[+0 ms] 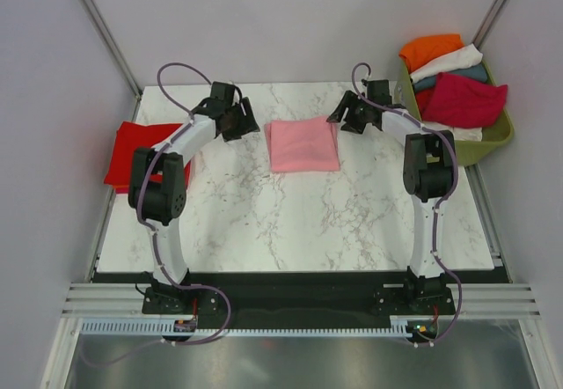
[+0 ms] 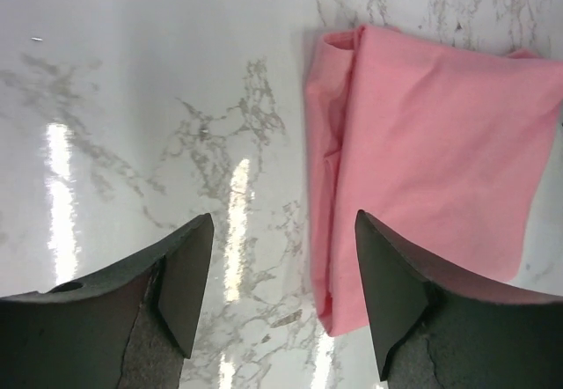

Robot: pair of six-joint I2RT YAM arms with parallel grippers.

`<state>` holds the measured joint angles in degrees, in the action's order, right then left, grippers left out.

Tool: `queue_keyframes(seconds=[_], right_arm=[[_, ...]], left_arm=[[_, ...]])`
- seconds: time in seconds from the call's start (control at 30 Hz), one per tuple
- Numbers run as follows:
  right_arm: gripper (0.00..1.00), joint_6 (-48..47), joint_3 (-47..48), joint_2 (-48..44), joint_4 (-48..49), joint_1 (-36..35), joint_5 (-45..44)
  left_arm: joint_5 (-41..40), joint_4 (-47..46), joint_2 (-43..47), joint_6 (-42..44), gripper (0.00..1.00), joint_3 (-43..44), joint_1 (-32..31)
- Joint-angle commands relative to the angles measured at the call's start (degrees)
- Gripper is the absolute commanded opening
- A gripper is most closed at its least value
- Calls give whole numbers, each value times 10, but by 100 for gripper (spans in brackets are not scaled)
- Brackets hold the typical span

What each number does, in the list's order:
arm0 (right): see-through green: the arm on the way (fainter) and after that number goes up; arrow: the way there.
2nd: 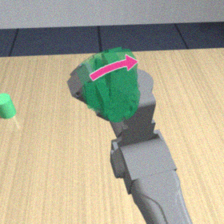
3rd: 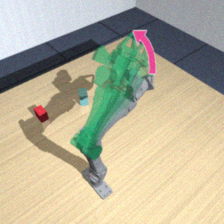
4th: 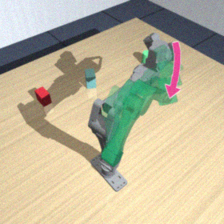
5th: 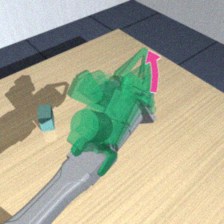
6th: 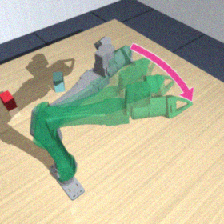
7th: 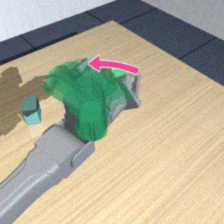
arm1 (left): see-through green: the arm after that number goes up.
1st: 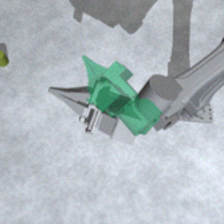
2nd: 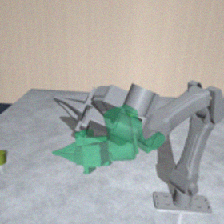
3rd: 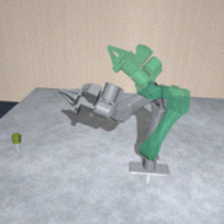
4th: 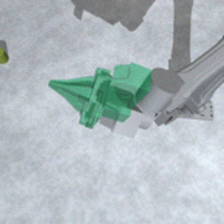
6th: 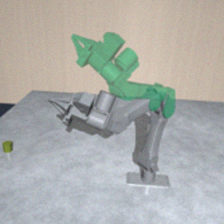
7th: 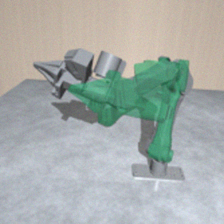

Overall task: Fold and stack the t-shirts
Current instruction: Fold the tshirt

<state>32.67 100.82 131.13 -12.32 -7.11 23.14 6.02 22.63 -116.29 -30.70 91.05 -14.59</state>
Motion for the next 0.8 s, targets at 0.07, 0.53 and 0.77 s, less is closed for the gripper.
queue_keyframes(seconds=[0.07,0.53,0.77], right_arm=[[68,-16,-6,4,27,-2,-9],[62,-7,-21,-12,49,-4,-3],[62,-8,-27,-18,48,-3,-9]], left_arm=[[-140,39,66,99,71,-22,-1],[-449,245,-55,139,49,33,-18],[-489,266,-107,148,46,55,-16]])
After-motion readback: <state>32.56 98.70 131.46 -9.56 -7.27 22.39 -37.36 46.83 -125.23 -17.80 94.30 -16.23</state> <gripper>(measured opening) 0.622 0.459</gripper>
